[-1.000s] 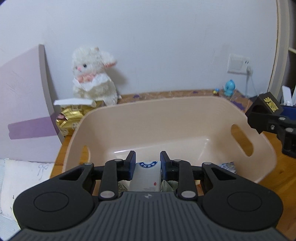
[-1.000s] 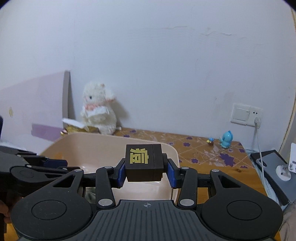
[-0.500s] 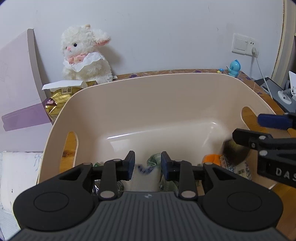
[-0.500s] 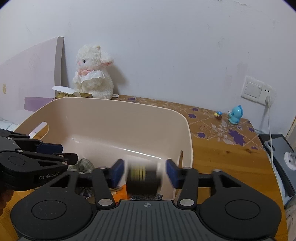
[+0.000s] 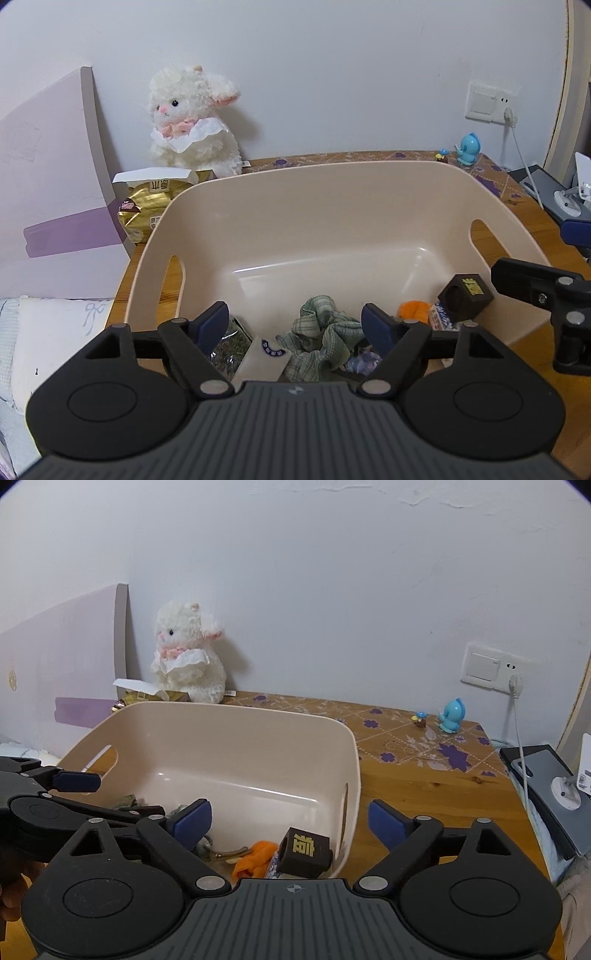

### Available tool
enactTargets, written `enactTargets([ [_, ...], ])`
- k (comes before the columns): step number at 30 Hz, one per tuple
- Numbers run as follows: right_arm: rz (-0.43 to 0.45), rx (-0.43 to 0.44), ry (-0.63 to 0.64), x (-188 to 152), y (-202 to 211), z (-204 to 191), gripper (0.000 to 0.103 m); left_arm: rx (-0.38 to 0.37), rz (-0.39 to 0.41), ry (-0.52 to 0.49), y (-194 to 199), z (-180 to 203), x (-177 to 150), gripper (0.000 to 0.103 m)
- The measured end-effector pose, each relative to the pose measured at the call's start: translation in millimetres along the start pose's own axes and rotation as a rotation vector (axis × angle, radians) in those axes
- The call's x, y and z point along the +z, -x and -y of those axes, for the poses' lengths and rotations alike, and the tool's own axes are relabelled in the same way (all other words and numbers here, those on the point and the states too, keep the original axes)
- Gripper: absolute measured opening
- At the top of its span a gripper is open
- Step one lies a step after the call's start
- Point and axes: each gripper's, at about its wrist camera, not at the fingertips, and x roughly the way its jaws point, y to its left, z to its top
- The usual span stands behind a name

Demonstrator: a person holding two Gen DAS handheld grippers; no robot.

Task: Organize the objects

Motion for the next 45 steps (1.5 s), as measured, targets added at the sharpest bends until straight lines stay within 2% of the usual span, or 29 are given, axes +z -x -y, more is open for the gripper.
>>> enactTargets([
  [15,0.071,0.012,-0.016,-10.8,70.3,-8.3,0.1,0.016,0.089,0.024,71.9,-4.7,-17.4,0.081],
  [32,0.094,0.028,-0.055,-39.8,135.5,-11.3,0.103,0.022,0.119,0.042,133.0,-5.4,-55.0,0.081],
  [45,0.119,0.032,-0.022,-61.5,184.1,-17.5,0.103,0.007,0.177,0.042,180.1,-0.2,-84.5,0.081],
])
